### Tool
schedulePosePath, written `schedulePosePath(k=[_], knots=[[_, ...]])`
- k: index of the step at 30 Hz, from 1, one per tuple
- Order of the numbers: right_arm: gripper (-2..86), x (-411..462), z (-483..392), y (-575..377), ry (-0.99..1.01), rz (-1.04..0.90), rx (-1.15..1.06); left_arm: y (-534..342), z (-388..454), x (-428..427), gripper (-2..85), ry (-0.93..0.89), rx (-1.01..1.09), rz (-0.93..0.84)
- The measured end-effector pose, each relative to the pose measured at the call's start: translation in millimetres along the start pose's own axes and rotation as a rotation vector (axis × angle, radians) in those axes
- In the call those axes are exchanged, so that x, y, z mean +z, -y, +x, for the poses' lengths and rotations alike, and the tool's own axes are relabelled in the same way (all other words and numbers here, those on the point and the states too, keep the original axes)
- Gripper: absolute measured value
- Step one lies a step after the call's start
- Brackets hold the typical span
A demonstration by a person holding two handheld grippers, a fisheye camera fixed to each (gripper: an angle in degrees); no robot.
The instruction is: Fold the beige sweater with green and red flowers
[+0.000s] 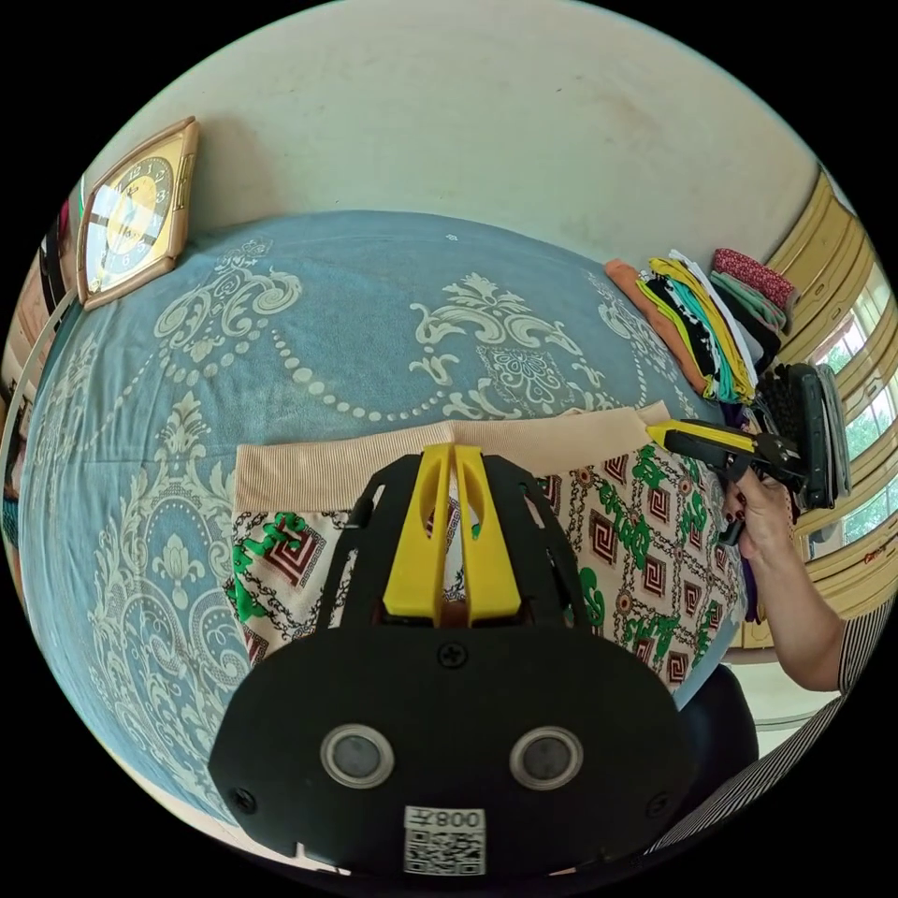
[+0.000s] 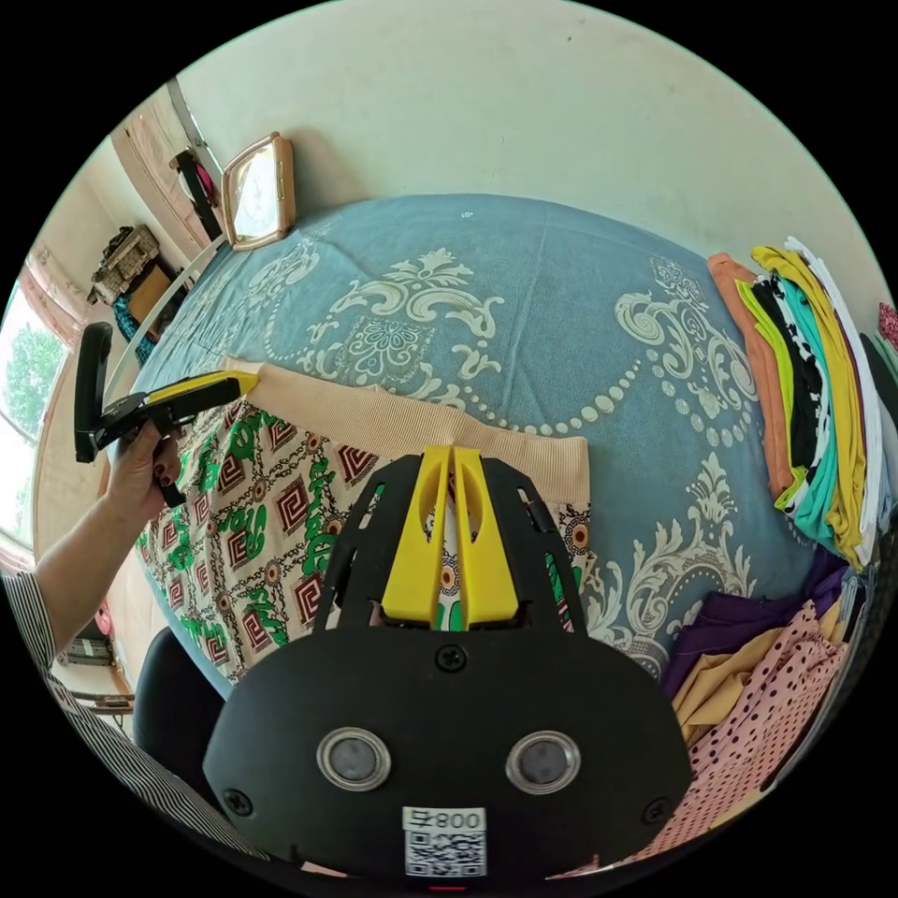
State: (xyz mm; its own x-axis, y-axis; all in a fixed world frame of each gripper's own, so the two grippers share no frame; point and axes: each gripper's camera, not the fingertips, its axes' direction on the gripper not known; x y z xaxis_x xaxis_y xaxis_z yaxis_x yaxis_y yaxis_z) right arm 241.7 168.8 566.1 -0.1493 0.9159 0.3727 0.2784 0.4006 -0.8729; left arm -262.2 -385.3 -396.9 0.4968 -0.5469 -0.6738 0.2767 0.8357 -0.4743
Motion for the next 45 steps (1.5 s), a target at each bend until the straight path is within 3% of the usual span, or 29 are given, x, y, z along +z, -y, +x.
schedulePosePath(k=[4,15,25,29,37,45], knots=[[0.0,19.8,0.2,-3.7,0.013,-0.047,0.018,-5.8,-3.4,8.2,1.2,-0.013,-0.014,-0.015],[0.0,2.9,10.4,-38.5,-0.001,0.057,0.08,-46.6,-10.3,-19.1,2.0,0.017,-0.011,0.032],[0.2,23.3,19.9,-57.8,0.018,-0.026,0.03,-68.3,-24.5,-20.1,1.0,0.014,-0.034,-0.014],[0.2,10.9,32.1,-70.7,-0.063,0.021,0.083,-80.5,-27.1,-33.5,0.4,0.056,-0.021,0.023],[0.1,16.1,59.9,-88.0,-0.043,0.001,0.181,-96.3,-47.6,-46.9,0.2,0.051,-0.06,-0.003],[0.1,-11.6,42.2,-119.8,-0.055,0.042,0.071,-168.5,-71.0,-97.6,0.2,0.073,-0.117,-0.002]])
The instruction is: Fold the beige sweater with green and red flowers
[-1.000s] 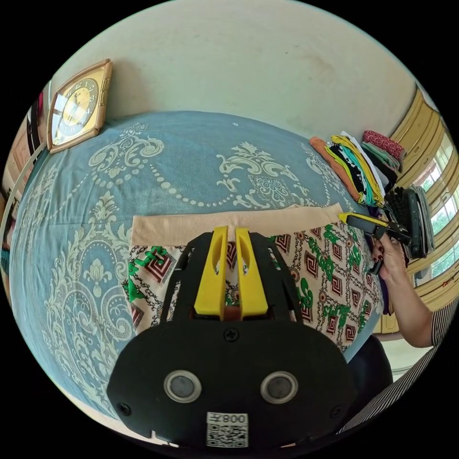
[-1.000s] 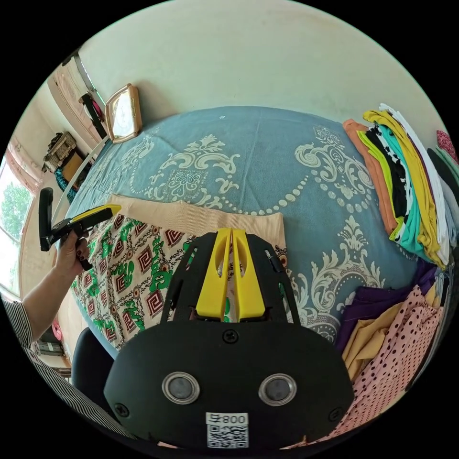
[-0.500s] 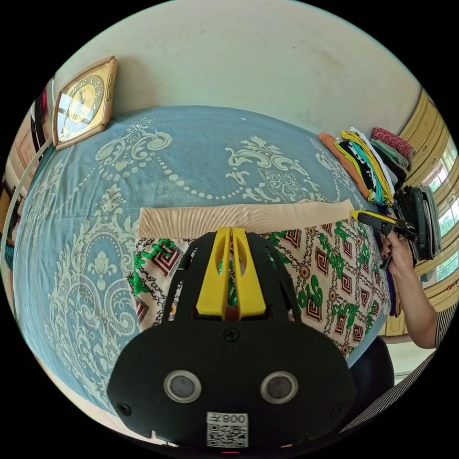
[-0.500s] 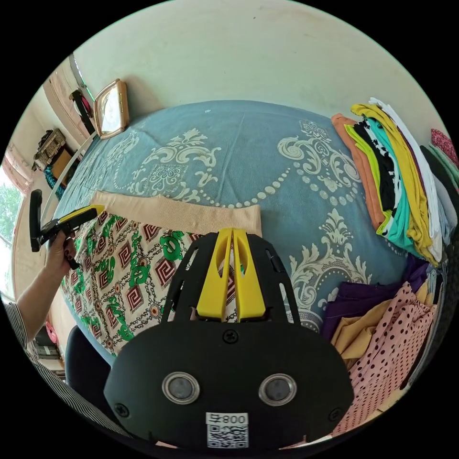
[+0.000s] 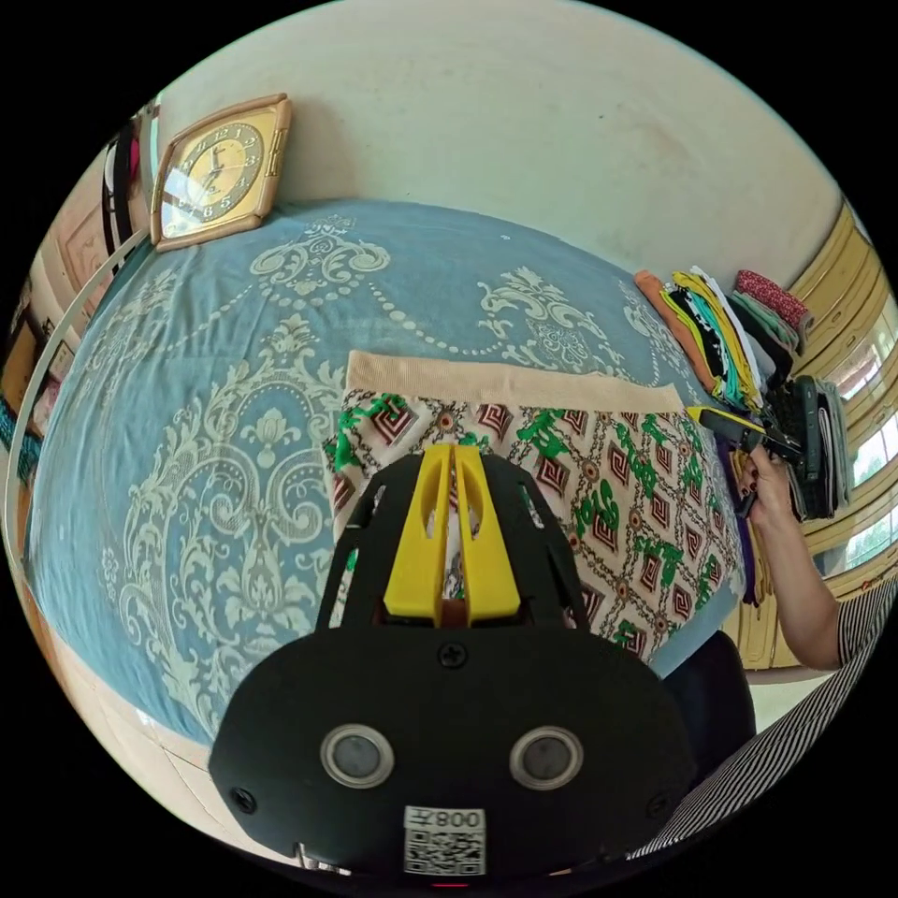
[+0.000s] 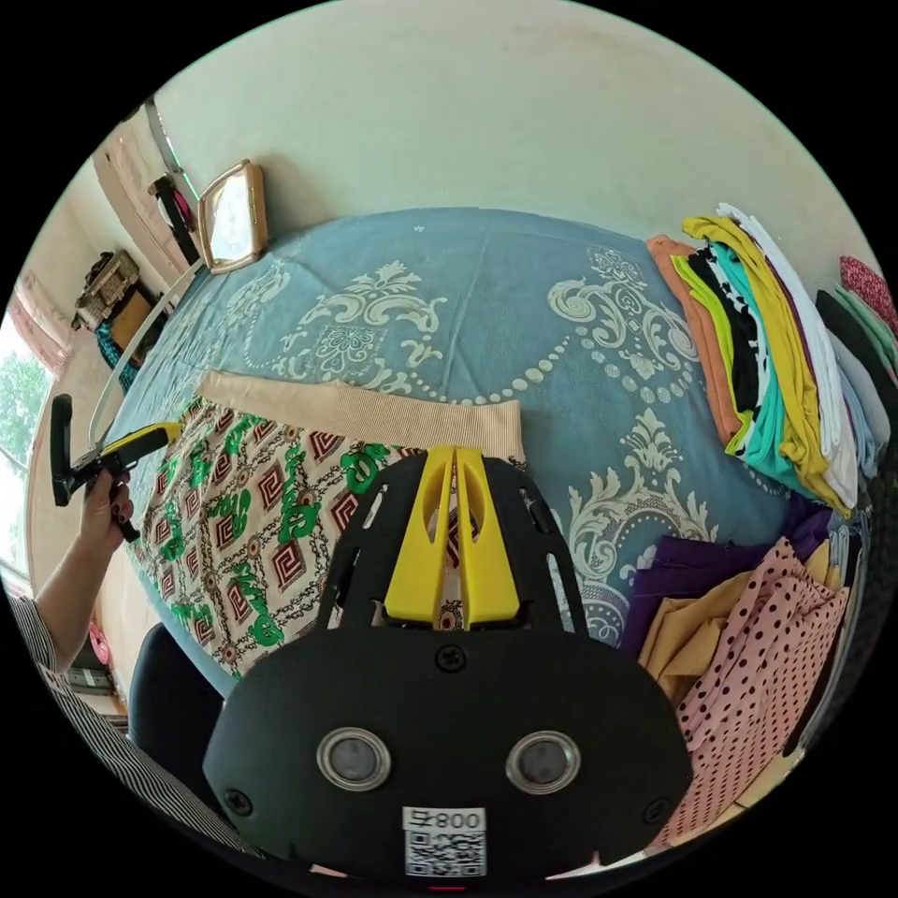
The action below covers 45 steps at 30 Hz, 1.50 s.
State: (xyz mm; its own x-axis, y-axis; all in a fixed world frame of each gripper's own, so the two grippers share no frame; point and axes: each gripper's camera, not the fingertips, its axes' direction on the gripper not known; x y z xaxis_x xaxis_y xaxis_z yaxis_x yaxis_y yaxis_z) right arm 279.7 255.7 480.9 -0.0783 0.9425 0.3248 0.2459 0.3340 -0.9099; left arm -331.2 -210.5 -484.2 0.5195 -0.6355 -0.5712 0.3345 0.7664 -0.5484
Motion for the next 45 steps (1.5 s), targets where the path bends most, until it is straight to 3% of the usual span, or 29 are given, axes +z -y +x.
schedulePosePath(k=[4,13,19,24,31,36,45], knots=[[0.0,17.3,6.9,-19.0,0.01,-0.094,-0.008,-24.5,-18.3,10.9,0.2,0.024,-0.034,-0.105],[0.0,-34.3,15.0,-62.5,0.148,-0.062,-0.042,-75.2,-35.7,-35.9,0.2,0.014,-0.074,-0.054],[0.1,-30.0,12.5,-138.1,0.142,-0.242,-0.062,-115.6,-61.0,-25.0,0.6,-0.009,-0.167,-0.142],[0.5,-75.4,43.9,-152.6,0.231,-0.134,0.031,-132.0,-71.3,-68.9,2.7,-0.032,-0.188,-0.053],[4.4,-113.3,109.6,-223.0,0.292,-0.136,0.202,-182.2,-107.1,-63.8,6.9,-0.167,-0.345,-0.089],[5.8,-108.8,126.0,-238.6,0.294,-0.178,0.222,-183.2,-101.9,-31.9,3.7,-0.176,-0.355,-0.189],[2.7,-105.6,161.5,-255.4,0.292,-0.215,0.295,-195.6,-97.3,-15.6,1.3,-0.193,-0.362,-0.197]])
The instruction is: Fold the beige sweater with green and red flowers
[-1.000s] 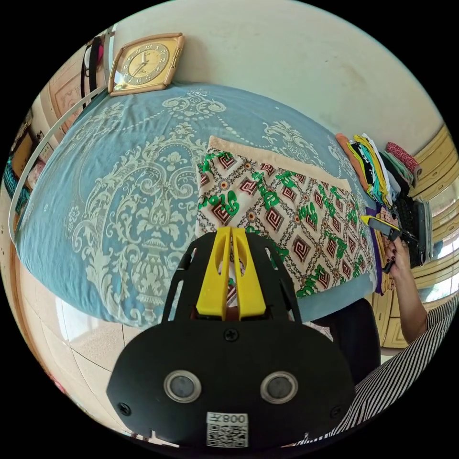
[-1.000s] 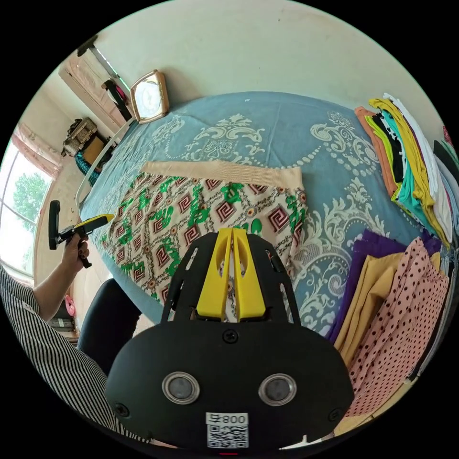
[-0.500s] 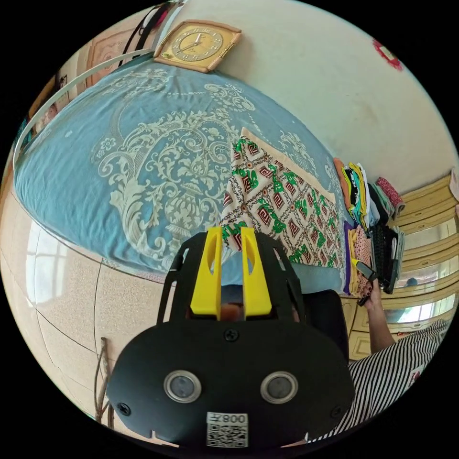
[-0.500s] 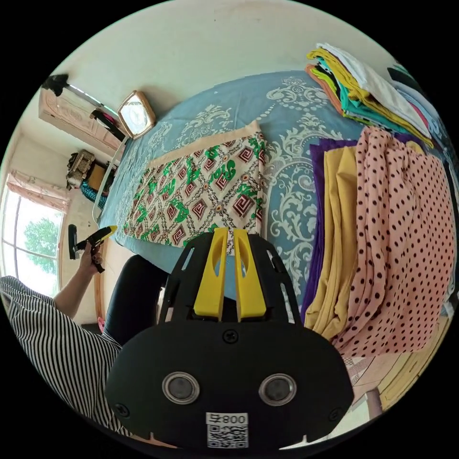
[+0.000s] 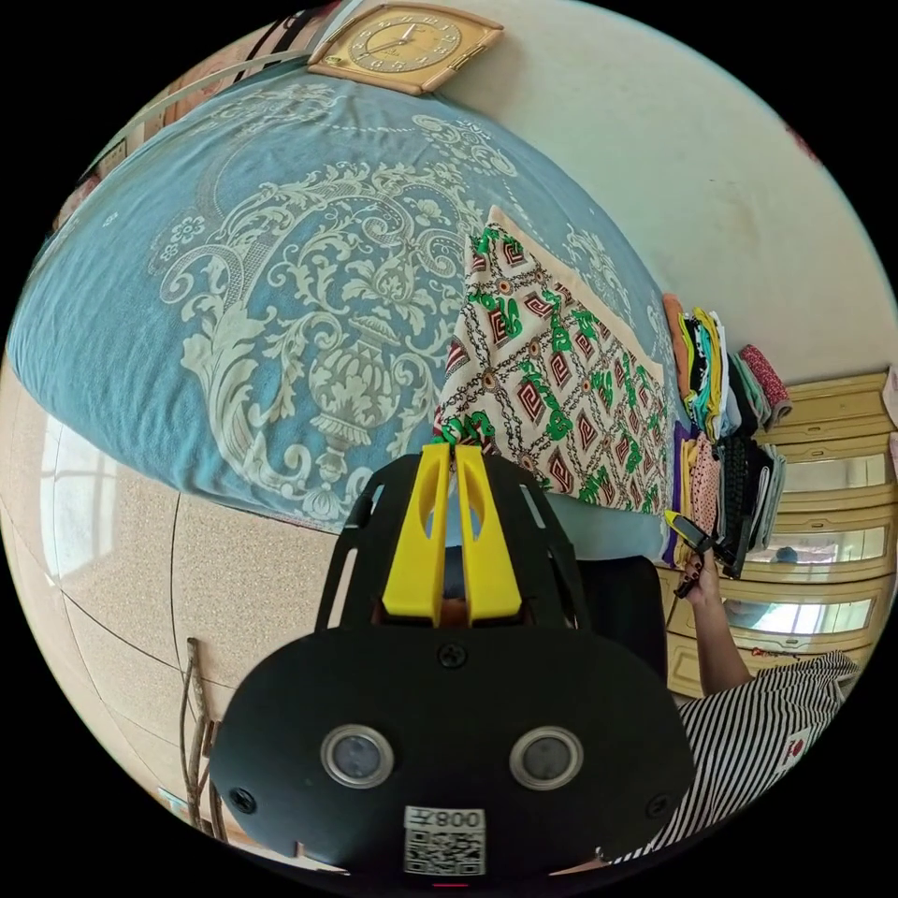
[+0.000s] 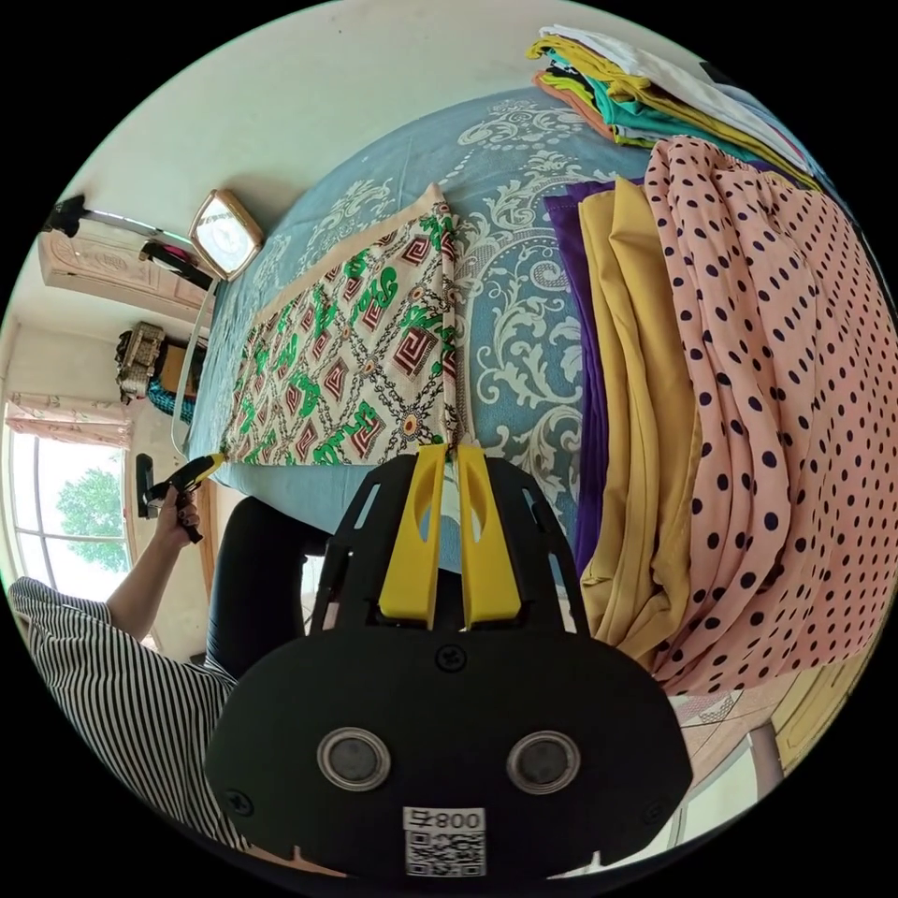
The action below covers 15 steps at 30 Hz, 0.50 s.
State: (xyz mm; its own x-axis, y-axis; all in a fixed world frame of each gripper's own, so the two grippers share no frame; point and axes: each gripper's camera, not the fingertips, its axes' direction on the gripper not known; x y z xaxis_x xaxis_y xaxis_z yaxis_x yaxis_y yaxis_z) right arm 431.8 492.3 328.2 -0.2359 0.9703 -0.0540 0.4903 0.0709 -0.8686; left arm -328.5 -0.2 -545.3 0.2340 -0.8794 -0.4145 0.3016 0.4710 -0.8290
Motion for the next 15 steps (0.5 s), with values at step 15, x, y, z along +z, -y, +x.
schedulePosePath(k=[15], knots=[[0.1,-33.7,35.7,-6.6,0.1,0.004,0.028,-37.6,22.9,42.6,0.7,0.003,-0.055,0.028]])
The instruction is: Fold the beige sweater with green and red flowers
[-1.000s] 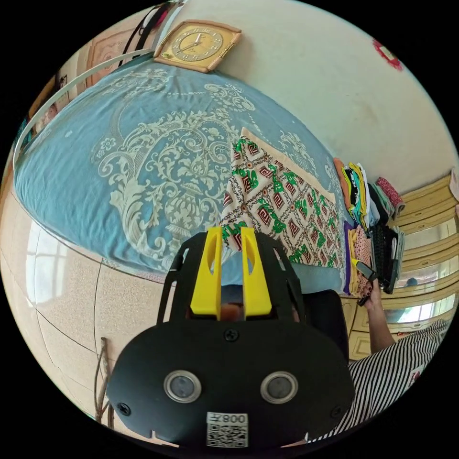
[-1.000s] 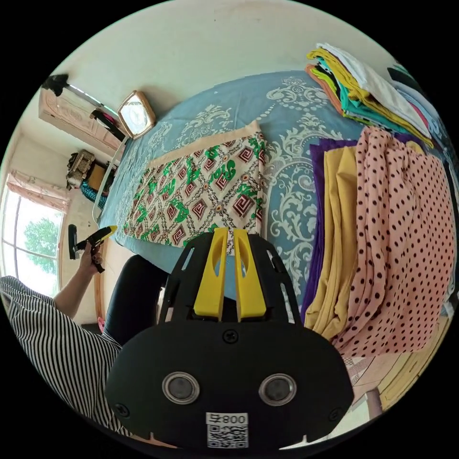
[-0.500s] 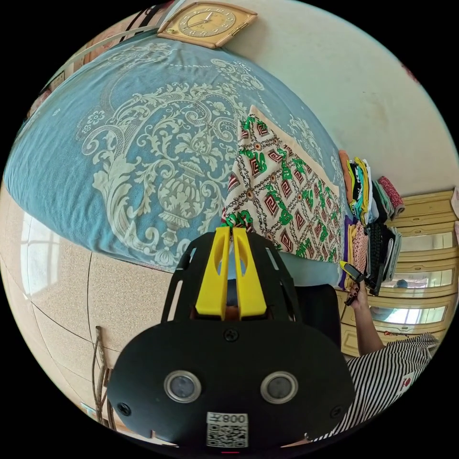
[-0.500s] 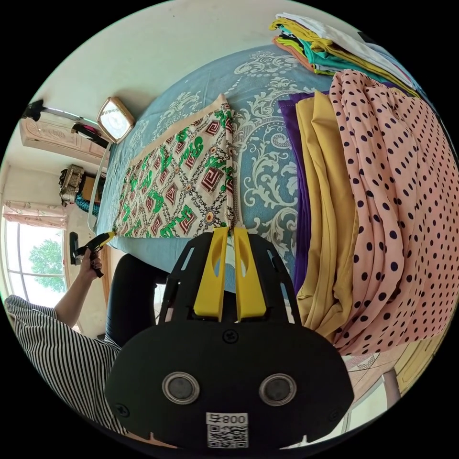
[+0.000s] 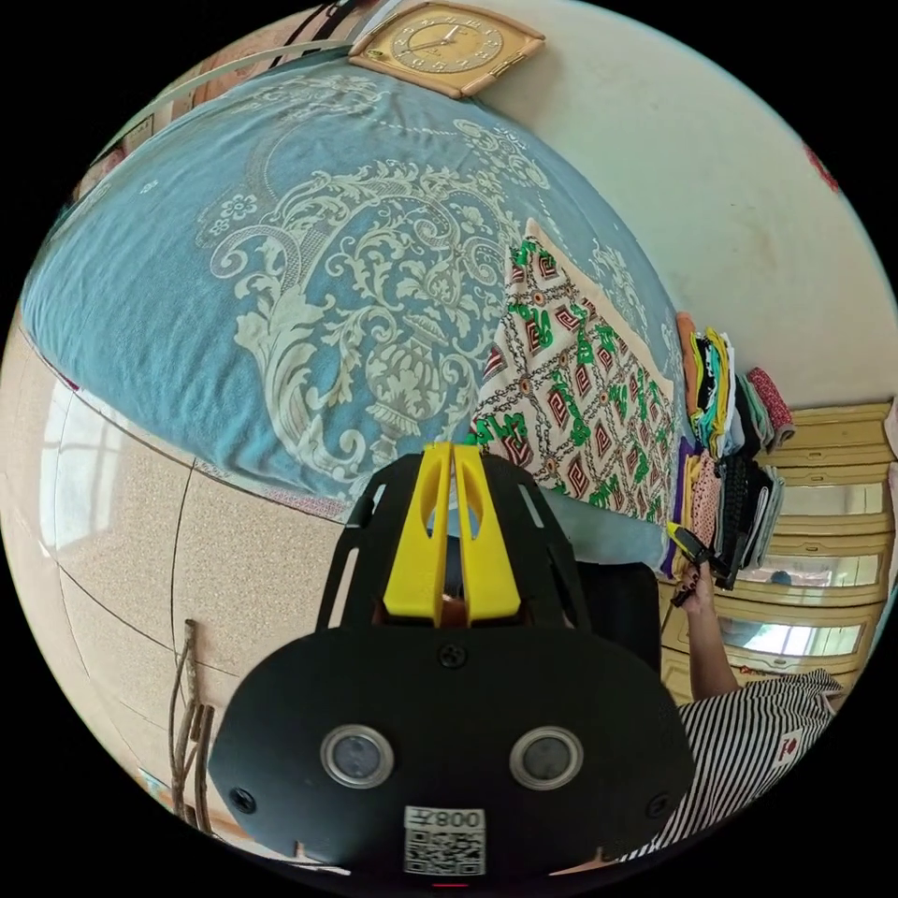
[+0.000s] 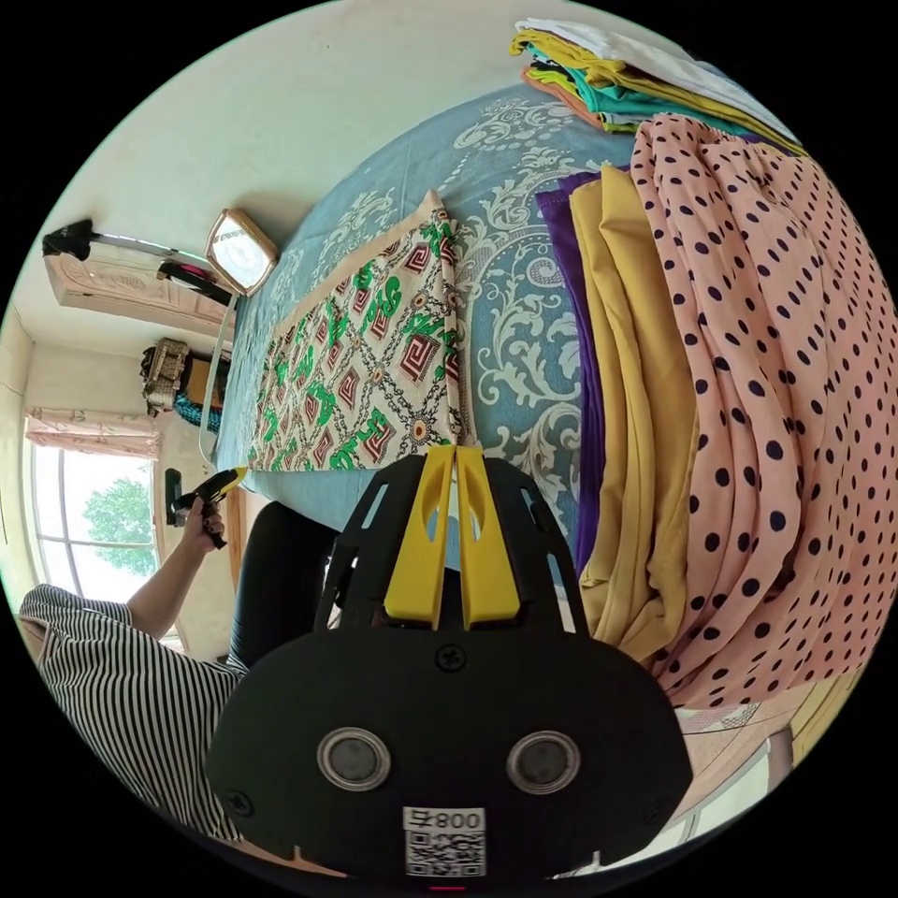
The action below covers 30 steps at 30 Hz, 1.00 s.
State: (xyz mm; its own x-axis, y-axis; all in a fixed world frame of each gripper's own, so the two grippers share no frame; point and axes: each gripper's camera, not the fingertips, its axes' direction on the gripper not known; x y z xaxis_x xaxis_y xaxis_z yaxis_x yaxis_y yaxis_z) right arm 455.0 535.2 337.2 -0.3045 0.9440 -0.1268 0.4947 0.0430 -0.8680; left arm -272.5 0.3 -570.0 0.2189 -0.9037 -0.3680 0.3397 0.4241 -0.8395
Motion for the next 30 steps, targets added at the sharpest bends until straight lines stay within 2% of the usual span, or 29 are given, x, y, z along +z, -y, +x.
schedulePosePath(k=[4,12,18,21,24,30], knots=[[0.1,-6.5,7.3,-1.5,0.023,0.008,0.02,-14.3,46.3,10.9,1.3,0.003,0.145,0.01],[0.1,-39.3,9.0,-1.8,0.098,0.066,0.022,-67.9,275.1,124.0,5.6,-0.123,0.849,-0.147],[0.1,-71.0,-3.6,6.1,0.158,0.115,-0.024,-116.9,414.0,207.0,9.1,-0.049,1.199,-0.159],[0.1,-79.3,-10.2,15.3,0.194,0.114,-0.053,-138.3,452.5,241.5,8.7,0.079,1.302,-0.141],[0.1,-84.1,-15.8,25.2,0.237,0.111,-0.08,-150.1,471.8,267.9,4.5,0.224,1.3,-0.105],[0.3,-93.8,-17.9,47.1,0.256,0.118,-0.12,-149.1,477.9,270.5,1.6,0.177,1.17,-0.017]])
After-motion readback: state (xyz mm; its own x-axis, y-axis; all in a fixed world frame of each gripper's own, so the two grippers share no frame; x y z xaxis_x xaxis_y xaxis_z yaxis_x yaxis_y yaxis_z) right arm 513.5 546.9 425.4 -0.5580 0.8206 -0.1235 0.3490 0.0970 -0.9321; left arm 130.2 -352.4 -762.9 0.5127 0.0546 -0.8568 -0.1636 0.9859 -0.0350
